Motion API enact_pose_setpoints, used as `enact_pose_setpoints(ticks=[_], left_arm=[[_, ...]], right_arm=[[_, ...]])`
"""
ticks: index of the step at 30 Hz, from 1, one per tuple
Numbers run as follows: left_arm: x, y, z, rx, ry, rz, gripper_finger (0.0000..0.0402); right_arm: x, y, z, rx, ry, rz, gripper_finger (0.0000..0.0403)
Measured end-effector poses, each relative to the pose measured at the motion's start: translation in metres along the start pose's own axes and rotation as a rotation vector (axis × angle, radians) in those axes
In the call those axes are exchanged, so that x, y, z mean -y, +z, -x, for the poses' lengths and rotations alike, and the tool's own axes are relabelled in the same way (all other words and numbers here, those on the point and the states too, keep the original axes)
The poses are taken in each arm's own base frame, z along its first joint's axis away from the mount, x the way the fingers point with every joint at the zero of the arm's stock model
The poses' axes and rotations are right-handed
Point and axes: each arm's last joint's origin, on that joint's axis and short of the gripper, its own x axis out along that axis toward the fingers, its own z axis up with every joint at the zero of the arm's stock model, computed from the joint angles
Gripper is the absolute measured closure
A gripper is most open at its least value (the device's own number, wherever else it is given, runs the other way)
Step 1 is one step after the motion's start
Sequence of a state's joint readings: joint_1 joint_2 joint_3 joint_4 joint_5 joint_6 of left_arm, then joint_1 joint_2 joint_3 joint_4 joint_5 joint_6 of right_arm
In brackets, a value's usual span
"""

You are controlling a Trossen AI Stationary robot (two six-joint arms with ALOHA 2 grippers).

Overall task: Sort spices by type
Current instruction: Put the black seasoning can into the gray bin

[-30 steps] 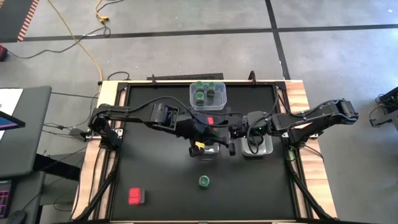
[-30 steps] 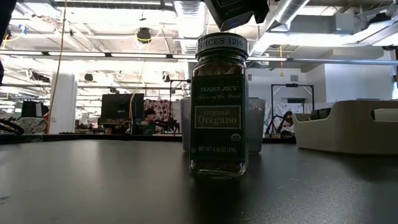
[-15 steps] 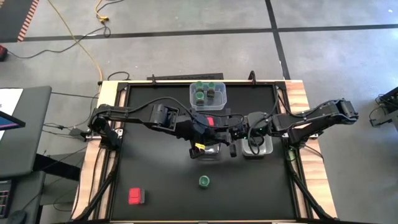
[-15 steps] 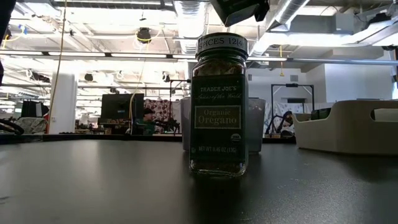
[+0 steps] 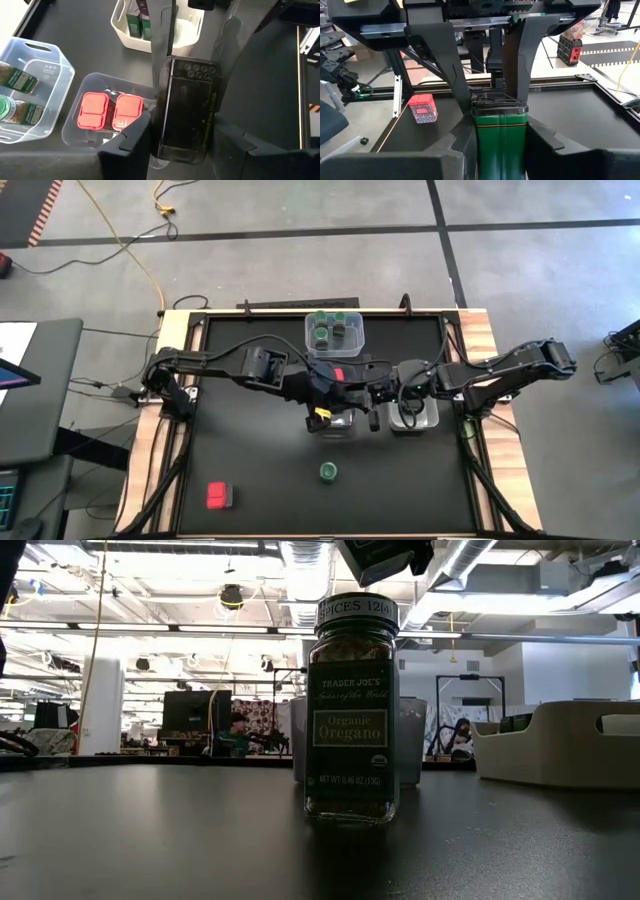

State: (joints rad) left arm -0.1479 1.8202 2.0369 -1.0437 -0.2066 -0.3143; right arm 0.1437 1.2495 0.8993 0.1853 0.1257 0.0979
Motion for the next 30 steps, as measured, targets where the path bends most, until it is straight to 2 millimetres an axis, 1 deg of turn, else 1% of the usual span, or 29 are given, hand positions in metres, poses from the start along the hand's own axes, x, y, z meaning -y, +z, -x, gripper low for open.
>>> enact_pose_setpoints(ticks=[5, 8, 12, 14, 16, 19, 23, 25, 27, 30], left_arm=[[-0.001, 0.001, 0.000, 0.007, 0.002, 0.017, 0.0232], [-0.003, 0.001, -0.001, 0.006, 0.006, 0.015, 0.0212], [-0.007, 0.002, -0.001, 0.007, 0.023, 0.006, 0.0174], [-0.010, 0.003, -0.002, 0.010, 0.046, -0.031, 0.0161], [-0.013, 0.004, -0.001, 0.013, 0.053, -0.082, 0.0155], [-0.017, 0.003, 0.011, -0.014, 0.065, -0.082, 0.0152], [-0.022, -0.004, 0.033, -0.054, 0.073, -0.069, 0.0152], [-0.023, -0.008, 0.045, -0.073, 0.083, -0.048, 0.0152], [-0.023, -0.015, 0.059, -0.070, 0.145, -0.043, 0.0152], [-0.017, -0.030, 0.080, 0.008, 0.289, -0.035, 0.0152]], right_arm=[[0.000, 0.000, 0.000, -0.001, 0.000, 0.002, 0.0255], [0.000, 0.000, 0.000, -0.002, -0.001, 0.002, 0.0254], [0.000, -0.001, 0.000, -0.007, -0.002, 0.003, 0.0258], [0.002, -0.002, 0.001, -0.026, -0.013, 0.006, 0.0258], [0.006, -0.003, 0.007, -0.075, -0.033, 0.009, 0.0255], [0.013, -0.001, 0.020, -0.117, -0.060, -0.007, 0.0254], [0.019, 0.006, 0.048, -0.156, -0.095, -0.039, 0.0262], [0.020, 0.004, 0.060, -0.202, -0.133, -0.047, 0.0263], [0.020, 0.003, 0.074, -0.232, -0.177, -0.058, 0.0261], [0.018, 0.004, 0.090, -0.238, -0.245, -0.075, 0.0251]])
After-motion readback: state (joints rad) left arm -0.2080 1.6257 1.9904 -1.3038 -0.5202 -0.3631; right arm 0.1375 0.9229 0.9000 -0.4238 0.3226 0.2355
